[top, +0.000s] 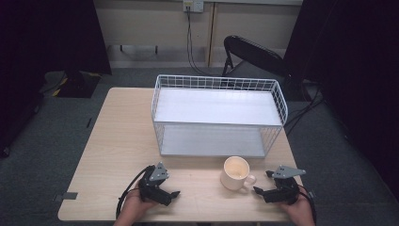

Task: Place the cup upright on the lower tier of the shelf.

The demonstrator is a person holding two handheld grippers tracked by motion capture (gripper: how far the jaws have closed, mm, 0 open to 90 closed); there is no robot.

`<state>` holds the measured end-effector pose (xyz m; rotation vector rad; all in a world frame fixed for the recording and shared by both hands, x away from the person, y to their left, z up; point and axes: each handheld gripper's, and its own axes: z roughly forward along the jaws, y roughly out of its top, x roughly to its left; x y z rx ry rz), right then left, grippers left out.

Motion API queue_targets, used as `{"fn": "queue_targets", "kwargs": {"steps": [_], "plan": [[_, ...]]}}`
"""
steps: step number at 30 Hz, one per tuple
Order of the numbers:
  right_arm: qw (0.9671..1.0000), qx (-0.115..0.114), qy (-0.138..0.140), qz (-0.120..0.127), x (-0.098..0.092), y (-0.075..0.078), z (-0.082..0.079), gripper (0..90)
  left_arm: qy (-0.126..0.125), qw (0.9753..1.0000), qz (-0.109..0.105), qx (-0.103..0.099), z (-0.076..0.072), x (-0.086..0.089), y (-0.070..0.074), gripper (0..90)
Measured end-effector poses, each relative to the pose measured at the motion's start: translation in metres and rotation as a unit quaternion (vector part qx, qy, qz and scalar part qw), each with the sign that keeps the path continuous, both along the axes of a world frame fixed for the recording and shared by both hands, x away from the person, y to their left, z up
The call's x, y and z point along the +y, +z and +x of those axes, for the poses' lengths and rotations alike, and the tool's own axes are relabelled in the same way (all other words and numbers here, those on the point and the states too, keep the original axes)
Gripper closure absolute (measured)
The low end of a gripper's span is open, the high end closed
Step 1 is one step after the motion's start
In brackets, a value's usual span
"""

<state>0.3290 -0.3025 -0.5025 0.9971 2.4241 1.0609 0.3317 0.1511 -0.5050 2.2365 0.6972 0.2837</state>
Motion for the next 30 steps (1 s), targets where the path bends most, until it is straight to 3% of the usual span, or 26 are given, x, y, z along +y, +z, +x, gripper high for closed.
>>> {"fn": "queue_targets", "kwargs": {"steps": [8, 10, 17, 23, 30], "plan": [[0.9999, 0.01, 0.013, 0.006, 0.0, 0.005, -0.003, 17.6, 0.0, 1.0, 0.0, 0.0, 0.0, 0.0, 0.0, 5.8], [0.9996, 0.011, 0.015, 0.022, -0.001, 0.008, -0.004, 19.3, 0.0, 1.0, 0.0, 0.0, 0.0, 0.0, 0.0, 5.8], [0.9987, 0.003, 0.029, 0.042, 0.0, 0.019, -0.009, 21.5, 0.0, 1.0, 0.0, 0.0, 0.0, 0.0, 0.0, 5.8], [0.9979, 0.0, 0.049, 0.043, 0.007, 0.022, -0.012, 24.1, 0.0, 1.0, 0.0, 0.0, 0.0, 0.0, 0.0, 5.8], [0.9962, -0.012, 0.067, 0.054, 0.011, 0.028, -0.016, 31.7, 0.0, 1.0, 0.0, 0.0, 0.0, 0.0, 0.0, 5.8]]}}
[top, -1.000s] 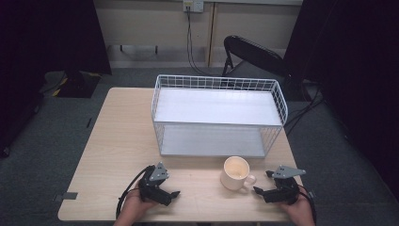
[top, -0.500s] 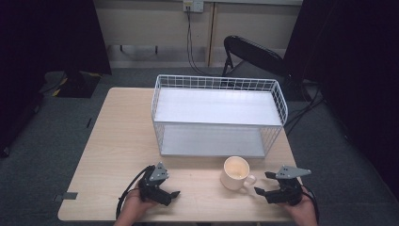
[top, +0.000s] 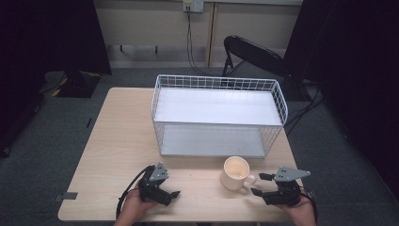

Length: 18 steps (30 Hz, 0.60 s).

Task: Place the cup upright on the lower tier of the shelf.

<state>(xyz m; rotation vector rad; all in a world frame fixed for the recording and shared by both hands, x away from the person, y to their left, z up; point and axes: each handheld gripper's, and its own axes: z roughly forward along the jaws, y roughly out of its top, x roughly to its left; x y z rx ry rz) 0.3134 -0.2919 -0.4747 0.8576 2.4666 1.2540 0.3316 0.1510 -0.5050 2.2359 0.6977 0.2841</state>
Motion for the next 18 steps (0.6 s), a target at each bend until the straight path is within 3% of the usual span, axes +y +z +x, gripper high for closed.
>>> {"fn": "queue_targets", "kwargs": {"steps": [11, 18], "plan": [[0.9992, 0.011, -0.008, 0.036, 0.006, 0.01, 0.0, 38.6, 0.002, 1.0, 0.002, 0.001, 0.0, 0.0, 0.0, 5.8], [0.9989, 0.017, -0.007, 0.042, 0.007, 0.012, 0.003, 42.8, 0.003, 1.0, 0.002, 0.001, 0.0, 0.0, 0.0, 5.8]]}}
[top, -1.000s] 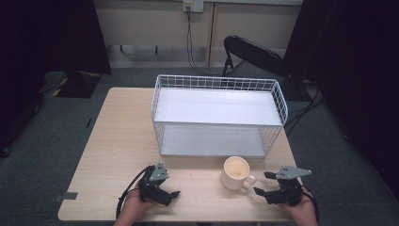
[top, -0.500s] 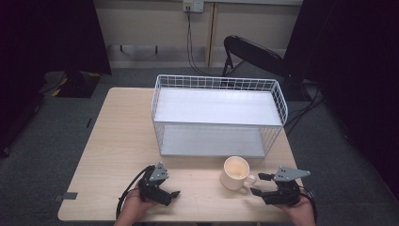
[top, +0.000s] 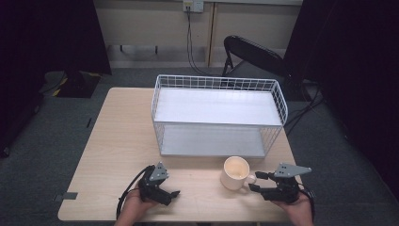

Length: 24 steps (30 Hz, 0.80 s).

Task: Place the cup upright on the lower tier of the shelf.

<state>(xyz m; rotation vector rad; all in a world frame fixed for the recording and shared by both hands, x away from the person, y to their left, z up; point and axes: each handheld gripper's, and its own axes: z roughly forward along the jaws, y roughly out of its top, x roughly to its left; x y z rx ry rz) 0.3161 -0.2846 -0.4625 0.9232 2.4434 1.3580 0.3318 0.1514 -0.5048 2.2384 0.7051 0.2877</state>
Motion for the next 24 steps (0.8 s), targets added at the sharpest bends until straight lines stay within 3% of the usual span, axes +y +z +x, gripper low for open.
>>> {"fn": "queue_targets", "kwargs": {"steps": [24], "plan": [[0.9999, -0.005, 0.006, -0.008, 0.0049, 0.0014, 0.0051, 58.6, 0.0, 1.0, 0.0, 0.0, 0.0, 0.0, 0.0, 5.8]]}}
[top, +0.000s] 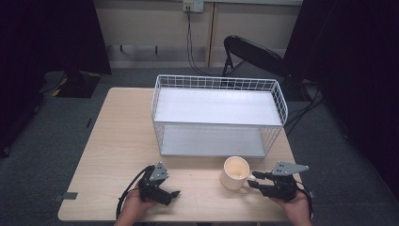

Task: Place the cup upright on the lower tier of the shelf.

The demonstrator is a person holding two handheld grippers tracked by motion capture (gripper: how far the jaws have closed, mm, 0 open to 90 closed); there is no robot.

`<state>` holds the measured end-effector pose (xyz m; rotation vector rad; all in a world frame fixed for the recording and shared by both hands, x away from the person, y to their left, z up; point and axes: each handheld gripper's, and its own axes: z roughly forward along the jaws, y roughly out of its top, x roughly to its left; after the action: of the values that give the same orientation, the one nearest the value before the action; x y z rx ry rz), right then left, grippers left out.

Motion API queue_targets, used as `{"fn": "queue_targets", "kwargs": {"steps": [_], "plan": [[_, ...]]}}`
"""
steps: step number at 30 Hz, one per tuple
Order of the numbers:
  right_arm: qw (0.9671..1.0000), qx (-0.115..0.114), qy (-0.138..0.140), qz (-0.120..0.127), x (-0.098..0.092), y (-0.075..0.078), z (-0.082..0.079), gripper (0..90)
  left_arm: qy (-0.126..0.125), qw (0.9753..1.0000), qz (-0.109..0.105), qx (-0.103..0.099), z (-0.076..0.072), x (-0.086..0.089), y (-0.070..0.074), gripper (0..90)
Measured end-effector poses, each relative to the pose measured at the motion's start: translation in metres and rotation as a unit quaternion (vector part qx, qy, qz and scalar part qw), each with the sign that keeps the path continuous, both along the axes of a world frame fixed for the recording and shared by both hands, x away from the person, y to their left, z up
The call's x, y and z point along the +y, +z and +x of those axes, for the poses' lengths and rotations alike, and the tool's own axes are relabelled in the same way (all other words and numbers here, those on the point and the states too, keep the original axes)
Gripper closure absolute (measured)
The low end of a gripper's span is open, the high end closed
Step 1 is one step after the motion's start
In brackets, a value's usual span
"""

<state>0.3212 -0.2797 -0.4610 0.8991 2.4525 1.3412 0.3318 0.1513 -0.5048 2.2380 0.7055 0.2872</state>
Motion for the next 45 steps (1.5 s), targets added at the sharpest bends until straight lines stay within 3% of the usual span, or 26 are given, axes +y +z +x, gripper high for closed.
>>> {"fn": "queue_targets", "kwargs": {"steps": [27, 35, 45], "plan": [[1.0, -0.001, 0.008, 0.004, 0.0047, 0.0012, 0.0005, 71.1, 0.0, 1.0, 0.0, 0.0, 0.0, 0.0, 0.0, 5.8], [0.9998, -0.008, 0.02, -0.005, 0.0083, 0.0024, -0.0016, 79.2, 0.0, 1.0, 0.0, 0.0, 0.0, 0.0, 0.0, 5.9], [0.9996, -0.023, 0.013, -0.014, 0.0061, 0.0063, -0.0044, 80.1, 0.0, 1.0, 0.0, 0.0, 0.0, 0.0, 0.0, 5.9]]}}
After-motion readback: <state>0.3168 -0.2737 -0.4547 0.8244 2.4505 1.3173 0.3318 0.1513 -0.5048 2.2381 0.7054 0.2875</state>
